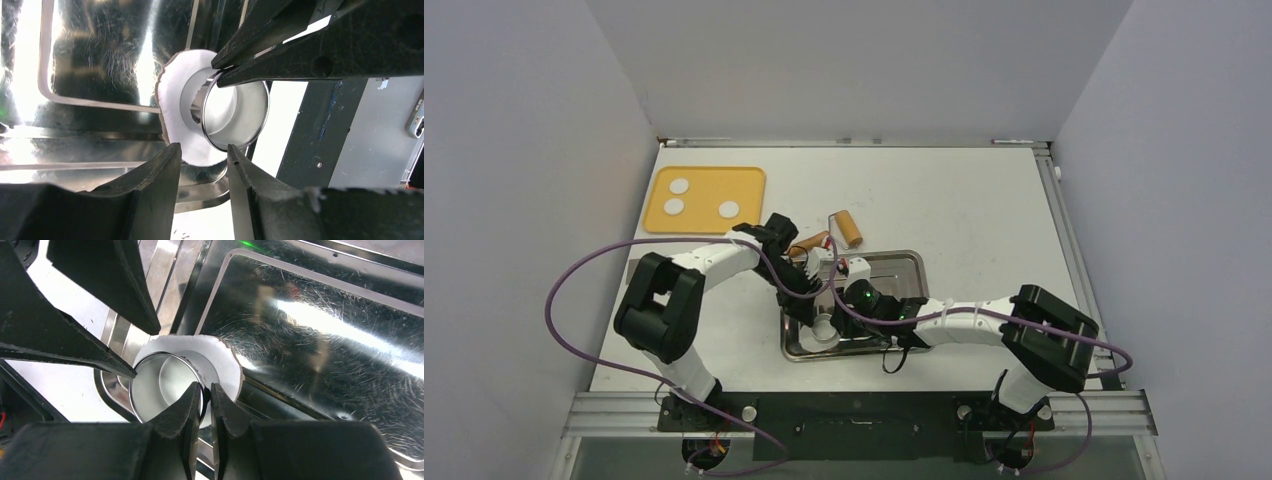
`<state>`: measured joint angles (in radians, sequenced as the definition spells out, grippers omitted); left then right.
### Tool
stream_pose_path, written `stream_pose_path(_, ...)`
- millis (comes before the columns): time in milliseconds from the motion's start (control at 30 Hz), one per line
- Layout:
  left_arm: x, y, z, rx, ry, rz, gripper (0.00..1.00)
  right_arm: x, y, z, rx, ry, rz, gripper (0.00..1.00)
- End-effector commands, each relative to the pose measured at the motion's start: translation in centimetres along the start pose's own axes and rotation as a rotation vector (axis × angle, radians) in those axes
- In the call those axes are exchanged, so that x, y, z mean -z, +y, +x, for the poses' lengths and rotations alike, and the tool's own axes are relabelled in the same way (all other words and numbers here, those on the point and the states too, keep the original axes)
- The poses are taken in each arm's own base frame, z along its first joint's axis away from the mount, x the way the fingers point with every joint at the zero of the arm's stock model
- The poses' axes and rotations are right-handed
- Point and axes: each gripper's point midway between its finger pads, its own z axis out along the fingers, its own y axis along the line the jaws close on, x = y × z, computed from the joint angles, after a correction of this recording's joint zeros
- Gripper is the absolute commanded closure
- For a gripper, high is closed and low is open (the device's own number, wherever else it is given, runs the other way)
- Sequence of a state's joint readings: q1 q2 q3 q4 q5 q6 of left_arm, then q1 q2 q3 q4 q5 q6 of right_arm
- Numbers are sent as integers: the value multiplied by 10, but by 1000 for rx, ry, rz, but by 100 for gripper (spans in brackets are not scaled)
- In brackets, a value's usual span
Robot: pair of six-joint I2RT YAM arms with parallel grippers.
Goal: Roll out the dumpling wrappers from the dough
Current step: Press the dumpling wrapper on the work surface.
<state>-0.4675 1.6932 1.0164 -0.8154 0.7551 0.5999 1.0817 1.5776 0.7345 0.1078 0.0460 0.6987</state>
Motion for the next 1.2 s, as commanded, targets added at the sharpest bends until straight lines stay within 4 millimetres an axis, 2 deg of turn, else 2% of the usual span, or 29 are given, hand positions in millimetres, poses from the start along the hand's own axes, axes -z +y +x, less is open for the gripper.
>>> stream_pose_path(0, -9, 6, 5, -33, 82, -43, 68, -7, 19, -3, 87, 2, -32, 91)
stream_pose_path(167, -21, 13, 27, -20, 203, -45, 80, -8, 24, 2, 108, 12, -24, 91)
stream_pose_path(233, -26, 11, 33, -10, 239, -22, 80, -10, 22, 9, 116, 32, -10, 91)
stream_pose_path(533, -34, 15, 29, -11, 246, -27, 82, -15, 4, 35, 126, 77, 38, 91)
stream_pose_path(633, -40, 12, 35, -54, 285, -53, 84, -14, -3, 44, 136, 88, 53, 91)
stream_pose_path(833, -42, 29, 49, -81, 348, -135, 88, -12, -14, 61, 198, 79, 109, 92)
stream_pose_path(1067, -51, 35, 71, -73, 422, -141, 90, -11, -23, 66, 200, 65, 134, 92)
stream_pose_path(1167, -51, 35, 71, -68, 422, -134, 92, -11, -22, 63, 203, 65, 137, 91)
